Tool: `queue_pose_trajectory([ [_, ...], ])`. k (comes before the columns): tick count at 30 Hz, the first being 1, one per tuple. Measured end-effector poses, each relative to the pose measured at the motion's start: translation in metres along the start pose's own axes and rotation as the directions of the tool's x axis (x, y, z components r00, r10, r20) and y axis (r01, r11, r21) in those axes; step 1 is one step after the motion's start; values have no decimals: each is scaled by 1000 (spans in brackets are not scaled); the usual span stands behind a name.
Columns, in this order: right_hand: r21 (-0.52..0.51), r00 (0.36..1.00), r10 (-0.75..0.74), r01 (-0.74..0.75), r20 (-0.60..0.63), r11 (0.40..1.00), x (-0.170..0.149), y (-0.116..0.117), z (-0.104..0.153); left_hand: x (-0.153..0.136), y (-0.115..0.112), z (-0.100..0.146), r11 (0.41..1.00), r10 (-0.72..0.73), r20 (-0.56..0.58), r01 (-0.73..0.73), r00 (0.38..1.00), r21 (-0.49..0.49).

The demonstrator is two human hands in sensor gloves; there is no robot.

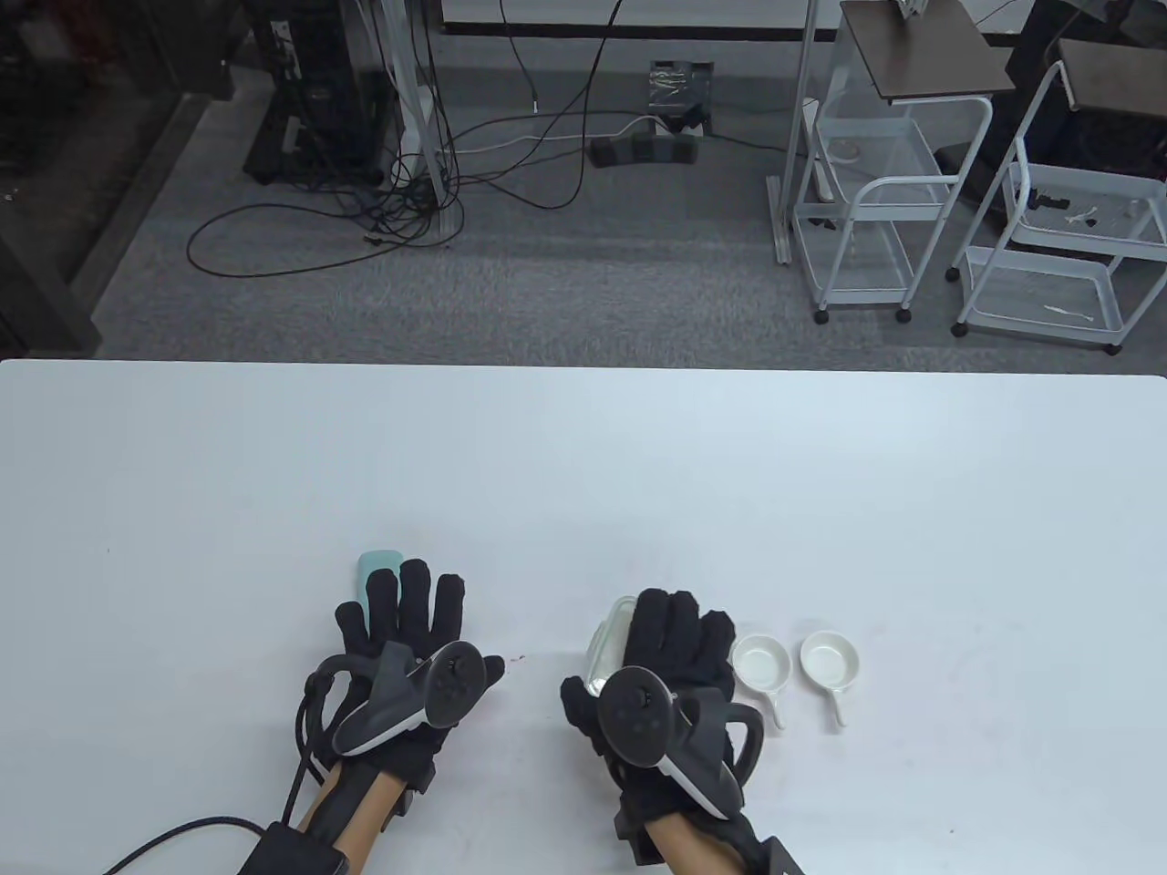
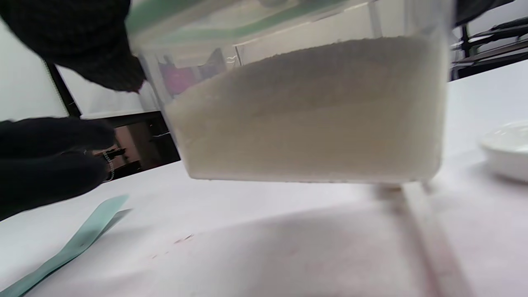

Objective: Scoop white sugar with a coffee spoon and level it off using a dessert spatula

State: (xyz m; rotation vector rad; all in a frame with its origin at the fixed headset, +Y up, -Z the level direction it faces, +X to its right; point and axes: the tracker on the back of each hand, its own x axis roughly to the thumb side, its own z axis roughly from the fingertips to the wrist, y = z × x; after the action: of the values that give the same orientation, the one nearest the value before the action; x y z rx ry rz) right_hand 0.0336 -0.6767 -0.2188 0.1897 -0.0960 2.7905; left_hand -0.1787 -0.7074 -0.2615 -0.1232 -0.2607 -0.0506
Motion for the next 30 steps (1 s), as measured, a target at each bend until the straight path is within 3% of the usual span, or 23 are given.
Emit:
queue_pose_trajectory([
  [12,132,981,35,-61,193,989,18,46,1,2,0,0,1000,4,0,-4,1000,-4],
  [20,213,969,73,-125,237,969,23,67,3,4,-2,-1,1000,-3,0,3,1000,-16],
  [21,180,969,99,-142,225,973,23,66,3,4,-3,-1,1000,-2,0,2,1000,-18],
  [23,248,979,61,-110,196,963,23,67,4,4,-5,-2,1000,-8,0,8,1000,-27],
  [27,225,972,89,-139,218,964,24,67,4,4,-6,-2,999,-9,2,9,1000,-33],
  [30,211,977,43,-88,209,974,23,51,5,3,-5,-2,1000,-3,4,4,1000,-26],
])
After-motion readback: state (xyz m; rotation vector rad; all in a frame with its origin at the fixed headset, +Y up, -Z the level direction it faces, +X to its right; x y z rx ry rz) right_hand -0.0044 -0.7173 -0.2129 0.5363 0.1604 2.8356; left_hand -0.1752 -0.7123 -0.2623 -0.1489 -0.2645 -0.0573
